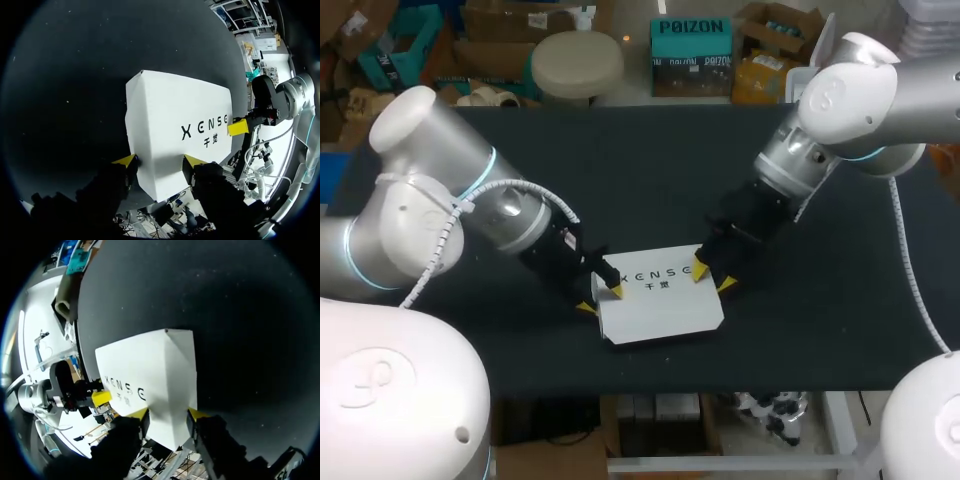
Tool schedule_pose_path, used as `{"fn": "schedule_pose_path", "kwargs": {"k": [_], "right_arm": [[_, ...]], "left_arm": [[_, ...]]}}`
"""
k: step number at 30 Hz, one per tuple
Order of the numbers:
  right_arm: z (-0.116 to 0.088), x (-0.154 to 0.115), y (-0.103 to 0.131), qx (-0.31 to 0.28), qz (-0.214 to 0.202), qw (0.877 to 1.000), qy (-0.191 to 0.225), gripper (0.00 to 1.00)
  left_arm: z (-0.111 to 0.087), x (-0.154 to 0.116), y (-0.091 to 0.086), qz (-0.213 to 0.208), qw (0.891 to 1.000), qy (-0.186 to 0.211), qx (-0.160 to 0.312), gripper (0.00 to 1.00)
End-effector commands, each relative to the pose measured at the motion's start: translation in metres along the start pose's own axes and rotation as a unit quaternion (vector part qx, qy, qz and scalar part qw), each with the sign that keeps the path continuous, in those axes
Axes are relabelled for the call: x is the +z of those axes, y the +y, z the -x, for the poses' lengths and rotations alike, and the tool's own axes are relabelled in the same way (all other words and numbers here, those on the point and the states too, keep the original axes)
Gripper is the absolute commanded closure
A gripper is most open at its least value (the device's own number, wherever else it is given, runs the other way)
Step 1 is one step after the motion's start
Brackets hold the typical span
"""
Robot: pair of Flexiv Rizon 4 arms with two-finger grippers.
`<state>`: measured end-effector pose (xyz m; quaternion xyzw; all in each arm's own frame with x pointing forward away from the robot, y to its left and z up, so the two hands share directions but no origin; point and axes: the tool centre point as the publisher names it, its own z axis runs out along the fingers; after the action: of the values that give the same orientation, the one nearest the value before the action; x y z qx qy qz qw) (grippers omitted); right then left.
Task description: Assemble the packaging by folding the flat box into shape, placing the metal phone stand inside, and closing the box properly
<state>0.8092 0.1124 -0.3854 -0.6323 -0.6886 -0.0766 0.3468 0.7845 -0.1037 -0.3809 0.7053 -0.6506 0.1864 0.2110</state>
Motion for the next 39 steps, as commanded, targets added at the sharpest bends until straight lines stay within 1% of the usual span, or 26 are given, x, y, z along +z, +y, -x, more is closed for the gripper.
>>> {"fn": "schedule_pose_path", "kwargs": {"k": [1, 6, 9, 15, 18, 24, 28, 30, 34, 39], "right_arm": [[-0.002, 0.000, 0.002, -0.001, 0.000, 1.000, -0.003, 0.50], [-0.002, -0.002, 0.000, -0.002, 0.005, 1.000, -0.007, 0.50], [-0.002, -0.004, -0.002, -0.003, 0.008, 1.000, -0.010, 0.47], [-0.002, -0.004, -0.003, -0.004, 0.012, 1.000, -0.017, 0.49], [-0.001, -0.004, -0.003, -0.004, 0.013, 1.000, -0.018, 0.49], [0.000, -0.004, -0.004, -0.005, 0.015, 1.000, -0.021, 0.49], [0.002, -0.006, -0.006, -0.008, 0.020, 1.000, -0.022, 0.50], [0.003, -0.006, -0.007, -0.009, 0.022, 0.999, -0.022, 0.48], [0.006, -0.004, -0.008, -0.010, 0.029, 0.999, -0.013, 0.51], [0.006, 0.000, -0.007, -0.014, 0.028, 0.999, -0.012, 0.49]], "left_arm": [[-0.002, -0.002, 0.001, -0.005, 1.000, -0.008, 0.002, 0.43], [-0.002, -0.006, 0.003, -0.011, 1.000, -0.014, 0.005, 0.44], [-0.002, -0.007, 0.004, -0.014, 1.000, -0.022, 0.005, 0.43], [-0.002, -0.007, 0.006, -0.022, 0.999, -0.030, 0.011, 0.46], [-0.002, -0.008, 0.008, -0.026, 0.999, -0.033, 0.015, 0.46], [-0.002, -0.009, 0.011, -0.036, 0.998, -0.050, 0.020, 0.47], [-0.002, -0.009, 0.012, -0.038, 0.998, -0.050, 0.023, 0.47], [-0.002, -0.007, 0.012, -0.039, 0.998, -0.049, 0.026, 0.46], [-0.002, -0.004, 0.013, -0.039, 0.998, -0.043, 0.031, 0.48], [-0.002, -0.001, 0.013, -0.037, 0.998, -0.038, 0.036, 0.48]]}}
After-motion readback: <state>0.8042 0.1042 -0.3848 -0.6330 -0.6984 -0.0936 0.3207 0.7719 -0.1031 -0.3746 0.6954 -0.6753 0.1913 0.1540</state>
